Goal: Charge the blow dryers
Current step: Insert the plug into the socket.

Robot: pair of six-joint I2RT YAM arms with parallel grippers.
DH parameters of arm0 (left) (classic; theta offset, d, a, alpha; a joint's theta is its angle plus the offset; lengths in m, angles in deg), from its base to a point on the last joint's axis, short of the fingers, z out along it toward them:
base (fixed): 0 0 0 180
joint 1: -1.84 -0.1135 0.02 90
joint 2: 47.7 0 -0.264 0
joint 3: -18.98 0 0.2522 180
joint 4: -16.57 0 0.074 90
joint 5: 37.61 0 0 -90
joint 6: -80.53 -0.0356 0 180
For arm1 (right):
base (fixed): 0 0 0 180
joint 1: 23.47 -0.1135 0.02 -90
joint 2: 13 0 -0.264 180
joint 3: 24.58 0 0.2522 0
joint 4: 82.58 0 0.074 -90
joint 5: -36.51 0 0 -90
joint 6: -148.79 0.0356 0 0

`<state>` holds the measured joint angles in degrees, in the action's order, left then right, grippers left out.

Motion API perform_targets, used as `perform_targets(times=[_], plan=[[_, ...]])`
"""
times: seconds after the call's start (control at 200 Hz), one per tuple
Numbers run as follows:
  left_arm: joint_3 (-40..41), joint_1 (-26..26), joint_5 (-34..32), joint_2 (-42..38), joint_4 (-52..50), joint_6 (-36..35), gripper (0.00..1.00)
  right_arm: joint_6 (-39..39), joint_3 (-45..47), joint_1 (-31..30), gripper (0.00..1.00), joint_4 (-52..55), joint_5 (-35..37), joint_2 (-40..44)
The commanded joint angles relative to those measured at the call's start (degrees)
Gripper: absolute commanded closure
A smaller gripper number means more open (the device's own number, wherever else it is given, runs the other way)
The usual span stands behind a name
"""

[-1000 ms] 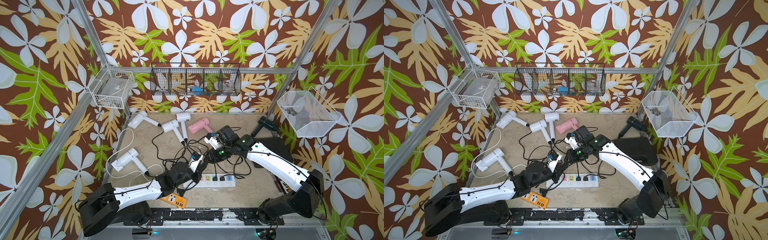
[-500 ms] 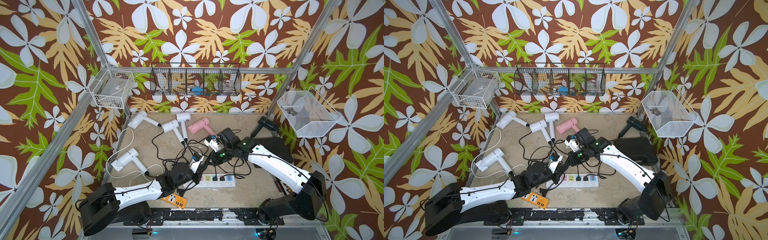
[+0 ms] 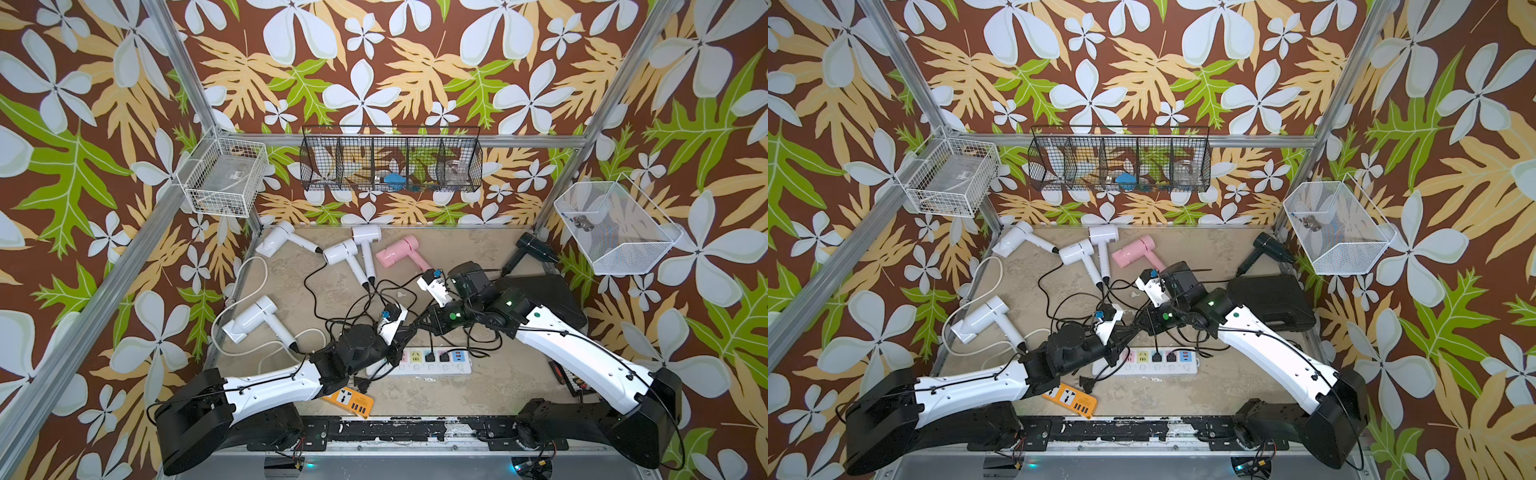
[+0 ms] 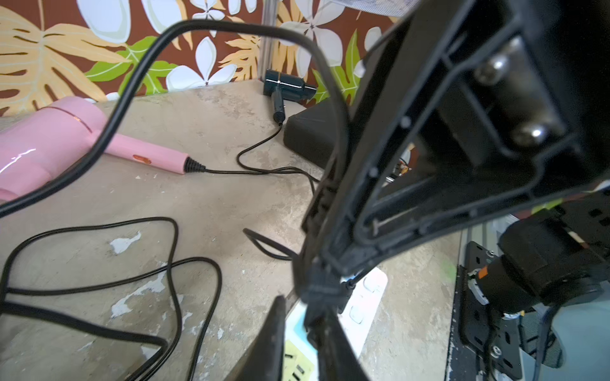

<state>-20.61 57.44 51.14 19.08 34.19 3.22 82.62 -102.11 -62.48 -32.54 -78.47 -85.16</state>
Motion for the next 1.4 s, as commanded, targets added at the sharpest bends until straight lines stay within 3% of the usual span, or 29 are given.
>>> perform_targets(times=[0.0,0.165,0.46,0.756,1.031,1.396], plan=[[0.03,-0.15,-1.51,0.25,-0.16,0.85,0.66,0.88,1.32,-0.10,1.00,-0.91,4.83,1.56],[-0.28,-0.17,-1.64,0.80,-0.25,1.00,0.52,0.78,2.15,-0.03,1.00,-1.67,7.56,2.98],[1.06,-0.18,-4.59,-0.25,1.14,1.71,0.36,0.90,4.51,-0.06,1.00,-4.52,8.29,4.12],[2.17,-0.22,-13.25,-3.24,0.36,2.97,0.21,1.45,3.40,-0.04,1.00,-4.23,10.73,2.95],[1.84,-0.55,-21.33,-4.16,-3.20,7.18,0.07,9.23,6.15,-0.81,1.00,-6.89,13.09,3.06],[3.88,-10.74,-21.08,-5.39,-8.35,15.49,0.02,19.27,8.34,-7.34,1.00,-11.63,23.64,3.04]])
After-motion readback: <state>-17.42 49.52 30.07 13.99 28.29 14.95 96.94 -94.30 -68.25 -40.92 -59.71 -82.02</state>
